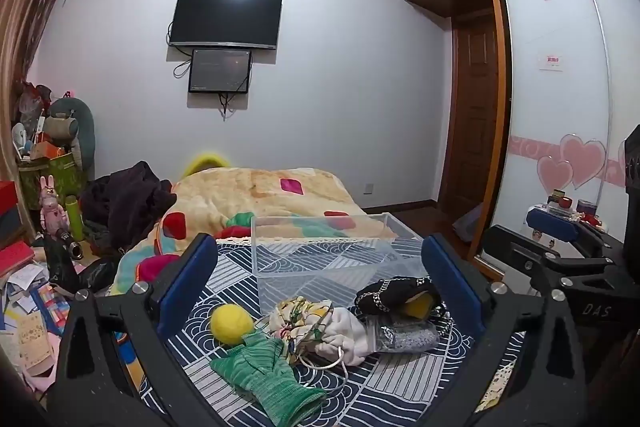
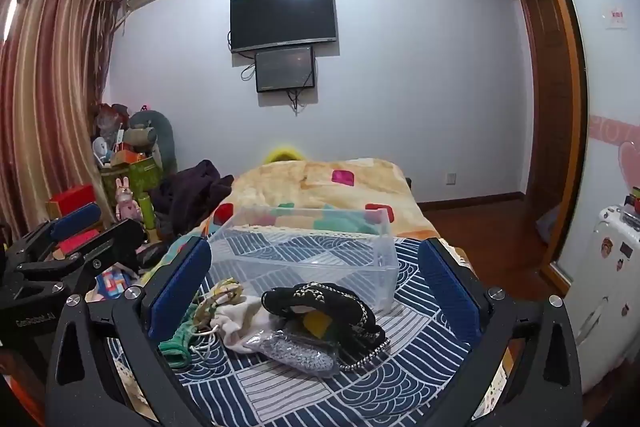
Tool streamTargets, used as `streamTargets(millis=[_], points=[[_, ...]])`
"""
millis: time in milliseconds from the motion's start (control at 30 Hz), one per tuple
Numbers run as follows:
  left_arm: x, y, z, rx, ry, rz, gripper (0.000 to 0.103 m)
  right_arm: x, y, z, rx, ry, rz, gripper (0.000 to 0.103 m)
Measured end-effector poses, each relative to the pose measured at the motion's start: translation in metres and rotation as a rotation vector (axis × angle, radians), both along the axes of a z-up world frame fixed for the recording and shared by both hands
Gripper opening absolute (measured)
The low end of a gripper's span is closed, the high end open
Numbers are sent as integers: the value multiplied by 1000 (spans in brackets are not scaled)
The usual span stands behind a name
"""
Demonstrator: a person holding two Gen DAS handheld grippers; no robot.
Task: Organize soft objects
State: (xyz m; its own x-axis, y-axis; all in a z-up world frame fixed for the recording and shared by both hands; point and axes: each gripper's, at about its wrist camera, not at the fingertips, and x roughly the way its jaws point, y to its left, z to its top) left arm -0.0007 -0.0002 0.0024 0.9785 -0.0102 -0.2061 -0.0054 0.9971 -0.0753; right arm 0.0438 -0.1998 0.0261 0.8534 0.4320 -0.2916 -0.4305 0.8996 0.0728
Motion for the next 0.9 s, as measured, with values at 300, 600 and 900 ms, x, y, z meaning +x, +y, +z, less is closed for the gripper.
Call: streamTargets(millis=[300, 600, 900], points=[[-2, -1, 0, 6, -3, 2, 103, -3, -1, 5, 0, -3, 3, 103], [-1, -2, 1, 7, -3, 6, 103, -8, 2, 7, 1, -10, 6, 103], [-1, -2, 1, 6, -5, 8, 103, -8, 2, 7, 1, -12, 5, 103]])
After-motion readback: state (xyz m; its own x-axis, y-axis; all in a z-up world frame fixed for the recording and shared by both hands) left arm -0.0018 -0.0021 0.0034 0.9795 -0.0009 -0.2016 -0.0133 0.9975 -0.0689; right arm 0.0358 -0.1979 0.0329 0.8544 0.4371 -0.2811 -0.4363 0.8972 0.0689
